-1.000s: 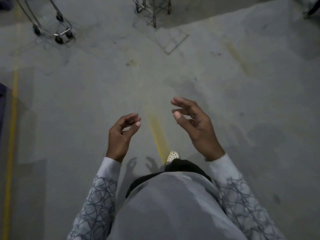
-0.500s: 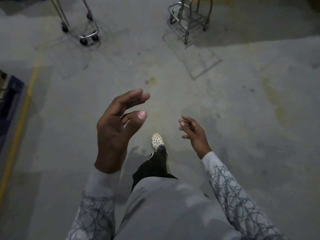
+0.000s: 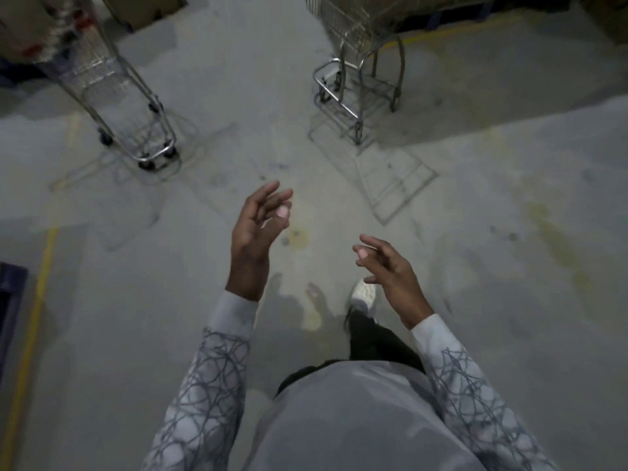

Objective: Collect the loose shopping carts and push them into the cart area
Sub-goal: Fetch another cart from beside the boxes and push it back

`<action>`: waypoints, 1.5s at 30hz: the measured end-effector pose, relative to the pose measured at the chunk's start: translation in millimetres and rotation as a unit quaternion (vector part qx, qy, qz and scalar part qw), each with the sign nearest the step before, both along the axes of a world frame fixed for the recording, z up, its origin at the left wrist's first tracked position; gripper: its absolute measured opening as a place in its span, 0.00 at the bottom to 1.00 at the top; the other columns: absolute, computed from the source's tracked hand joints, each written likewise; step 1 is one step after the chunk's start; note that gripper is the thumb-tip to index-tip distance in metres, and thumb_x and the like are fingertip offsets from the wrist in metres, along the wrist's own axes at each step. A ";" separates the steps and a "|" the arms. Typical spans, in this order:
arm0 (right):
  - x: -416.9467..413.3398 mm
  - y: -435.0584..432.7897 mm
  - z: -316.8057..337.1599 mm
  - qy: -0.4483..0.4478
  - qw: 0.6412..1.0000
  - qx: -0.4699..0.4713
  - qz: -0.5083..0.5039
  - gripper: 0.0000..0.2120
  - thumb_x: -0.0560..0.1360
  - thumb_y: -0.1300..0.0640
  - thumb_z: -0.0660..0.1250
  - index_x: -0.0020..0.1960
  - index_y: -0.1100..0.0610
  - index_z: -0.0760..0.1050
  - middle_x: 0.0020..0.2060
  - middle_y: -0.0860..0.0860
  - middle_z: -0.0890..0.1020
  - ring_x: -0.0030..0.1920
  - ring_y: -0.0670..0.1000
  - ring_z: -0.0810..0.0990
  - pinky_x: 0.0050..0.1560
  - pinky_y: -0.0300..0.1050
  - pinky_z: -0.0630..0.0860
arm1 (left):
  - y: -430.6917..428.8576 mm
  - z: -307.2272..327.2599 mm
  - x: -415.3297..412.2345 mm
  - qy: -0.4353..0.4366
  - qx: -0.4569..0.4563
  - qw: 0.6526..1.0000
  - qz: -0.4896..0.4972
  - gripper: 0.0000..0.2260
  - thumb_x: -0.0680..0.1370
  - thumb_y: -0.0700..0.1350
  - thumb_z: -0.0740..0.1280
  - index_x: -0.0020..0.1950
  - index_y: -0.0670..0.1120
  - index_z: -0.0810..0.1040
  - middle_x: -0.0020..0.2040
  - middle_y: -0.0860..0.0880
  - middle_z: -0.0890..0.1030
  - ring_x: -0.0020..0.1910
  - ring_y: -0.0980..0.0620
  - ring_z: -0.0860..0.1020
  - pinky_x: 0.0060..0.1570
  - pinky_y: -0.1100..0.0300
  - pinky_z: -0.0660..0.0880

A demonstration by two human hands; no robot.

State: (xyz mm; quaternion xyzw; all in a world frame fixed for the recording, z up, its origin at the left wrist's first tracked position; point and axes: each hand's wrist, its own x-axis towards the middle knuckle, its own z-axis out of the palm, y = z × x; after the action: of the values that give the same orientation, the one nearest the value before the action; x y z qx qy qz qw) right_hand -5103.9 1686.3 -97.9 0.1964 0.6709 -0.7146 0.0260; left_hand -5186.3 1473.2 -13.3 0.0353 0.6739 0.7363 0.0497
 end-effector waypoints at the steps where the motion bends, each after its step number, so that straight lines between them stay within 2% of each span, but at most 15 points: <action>1: -29.7 7.7 -0.1 0.008 1.000 -0.001 0.004 0.14 0.79 0.51 0.69 0.65 0.45 0.78 0.58 0.47 0.84 0.60 0.50 0.82 0.53 0.50 0.78 | 9.5 -15.8 -33.6 -0.007 -0.011 1.000 0.007 0.24 0.75 0.50 0.69 0.69 0.45 0.73 0.65 0.43 0.80 0.66 0.42 0.76 0.62 0.49 0.74; 6: -201.4 53.3 -5.4 0.044 0.998 0.009 0.039 0.15 0.79 0.52 0.69 0.66 0.46 0.77 0.57 0.47 0.84 0.60 0.51 0.81 0.53 0.49 0.78 | 52.7 -112.0 -207.3 -0.046 -0.104 0.993 0.010 0.20 0.74 0.48 0.72 0.66 0.51 0.76 0.62 0.49 0.81 0.58 0.53 0.80 0.62 0.53 0.75; 10: -351.9 100.9 27.9 0.067 0.996 0.030 0.057 0.15 0.79 0.49 0.70 0.65 0.44 0.77 0.57 0.47 0.85 0.59 0.50 0.82 0.51 0.48 0.78 | 81.1 -152.7 -319.1 -0.104 -0.173 0.979 -0.008 0.21 0.75 0.39 0.75 0.66 0.49 0.75 0.62 0.48 0.80 0.56 0.52 0.79 0.65 0.43 0.75; 15: -507.1 135.3 104.1 0.128 0.989 0.050 0.054 0.18 0.75 0.45 0.70 0.64 0.45 0.77 0.58 0.48 0.84 0.59 0.49 0.81 0.51 0.45 0.77 | 98.3 -152.0 -421.5 -0.141 -0.183 0.972 0.036 0.21 0.77 0.42 0.74 0.69 0.48 0.75 0.63 0.49 0.80 0.60 0.50 0.80 0.60 0.54 0.78; 18: -580.1 145.6 143.1 0.199 0.976 0.062 0.068 0.18 0.79 0.51 0.69 0.68 0.49 0.75 0.61 0.50 0.83 0.63 0.52 0.81 0.59 0.53 0.78 | 101.9 -164.1 -488.5 -0.164 -0.168 0.970 0.056 0.21 0.77 0.40 0.73 0.69 0.47 0.75 0.63 0.48 0.80 0.60 0.48 0.80 0.61 0.49 0.78; 21: -636.9 154.3 155.5 0.244 0.963 0.058 0.094 0.18 0.81 0.55 0.67 0.70 0.53 0.73 0.63 0.51 0.82 0.65 0.55 0.79 0.64 0.60 0.76 | 110.5 -181.2 -554.7 -0.181 -0.168 0.968 0.049 0.22 0.76 0.38 0.73 0.69 0.47 0.75 0.63 0.47 0.80 0.59 0.47 0.80 0.62 0.45 0.77; 25: -739.2 165.4 138.8 0.234 0.968 0.077 0.052 0.19 0.80 0.57 0.68 0.70 0.55 0.73 0.63 0.51 0.82 0.65 0.54 0.79 0.64 0.66 0.74 | 133.4 -196.2 -687.7 -0.172 -0.157 0.973 0.012 0.21 0.76 0.36 0.73 0.68 0.49 0.76 0.62 0.48 0.81 0.58 0.48 0.80 0.61 0.47 0.77; 28: -811.1 173.1 135.4 0.202 0.977 0.072 -0.004 0.19 0.80 0.58 0.69 0.69 0.55 0.74 0.61 0.51 0.82 0.64 0.51 0.79 0.64 0.67 0.74 | 159.9 -180.2 -796.2 -0.154 -0.144 0.977 -0.036 0.20 0.76 0.38 0.74 0.66 0.51 0.76 0.61 0.48 0.81 0.57 0.47 0.80 0.56 0.52 0.77; 30: -847.3 181.3 141.1 0.193 0.979 0.060 -0.034 0.19 0.79 0.57 0.69 0.69 0.53 0.75 0.62 0.50 0.82 0.65 0.51 0.79 0.64 0.67 0.74 | 182.9 -156.3 -863.3 -0.137 -0.144 0.977 -0.077 0.22 0.74 0.43 0.76 0.66 0.51 0.76 0.61 0.48 0.81 0.55 0.48 0.81 0.53 0.55 0.76; 34: -898.0 209.3 154.8 0.186 0.979 0.055 -0.068 0.18 0.78 0.55 0.69 0.68 0.51 0.75 0.62 0.48 0.82 0.65 0.50 0.79 0.65 0.65 0.74 | 242.7 -102.3 -977.5 -0.087 -0.157 0.967 -0.181 0.25 0.67 0.51 0.76 0.63 0.54 0.77 0.60 0.48 0.81 0.55 0.47 0.80 0.53 0.57 0.75; 36: -916.0 230.5 152.8 0.186 0.977 0.048 -0.096 0.18 0.78 0.55 0.68 0.68 0.51 0.76 0.61 0.48 0.83 0.65 0.50 0.79 0.64 0.62 0.76 | 279.6 -79.4 -1020.6 -0.058 -0.155 0.963 -0.213 0.26 0.64 0.53 0.76 0.61 0.55 0.77 0.59 0.48 0.81 0.53 0.50 0.80 0.54 0.58 0.77; 38: -931.7 254.7 147.5 0.196 0.971 0.045 -0.128 0.17 0.78 0.55 0.68 0.67 0.53 0.76 0.61 0.49 0.83 0.64 0.51 0.80 0.62 0.58 0.78 | 319.2 -58.6 -1052.2 -0.031 -0.146 0.962 -0.227 0.26 0.67 0.48 0.76 0.63 0.51 0.77 0.60 0.45 0.81 0.52 0.51 0.80 0.53 0.60 0.77; 41: -951.6 300.8 135.7 0.187 0.968 0.033 -0.162 0.17 0.78 0.56 0.67 0.66 0.54 0.76 0.60 0.50 0.83 0.63 0.50 0.80 0.55 0.43 0.78 | 378.2 -35.4 -1074.5 -0.007 -0.112 0.964 -0.239 0.25 0.71 0.44 0.73 0.68 0.46 0.75 0.63 0.42 0.80 0.55 0.50 0.80 0.51 0.62 0.78; 42: -957.4 319.2 130.9 0.180 0.968 0.035 -0.170 0.17 0.78 0.56 0.68 0.66 0.54 0.77 0.59 0.49 0.84 0.63 0.49 0.81 0.54 0.42 0.78 | 397.7 -28.4 -1075.1 -0.002 -0.103 0.965 -0.241 0.26 0.71 0.45 0.73 0.69 0.45 0.75 0.63 0.42 0.80 0.56 0.49 0.81 0.52 0.61 0.78; 45: -971.1 382.2 113.9 0.169 0.967 0.045 -0.183 0.16 0.78 0.55 0.69 0.65 0.54 0.78 0.59 0.49 0.84 0.62 0.51 0.81 0.57 0.47 0.78 | 455.8 -8.1 -1059.9 0.017 -0.074 0.963 -0.260 0.27 0.73 0.48 0.74 0.71 0.47 0.73 0.64 0.47 0.81 0.61 0.48 0.80 0.53 0.60 0.78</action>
State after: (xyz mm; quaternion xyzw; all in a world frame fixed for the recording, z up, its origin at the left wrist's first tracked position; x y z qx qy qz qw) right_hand -6075.0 2068.5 16.0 0.1932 0.6496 -0.6992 -0.2277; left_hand -6246.2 1929.0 -21.4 0.2178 0.6947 0.6455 0.2307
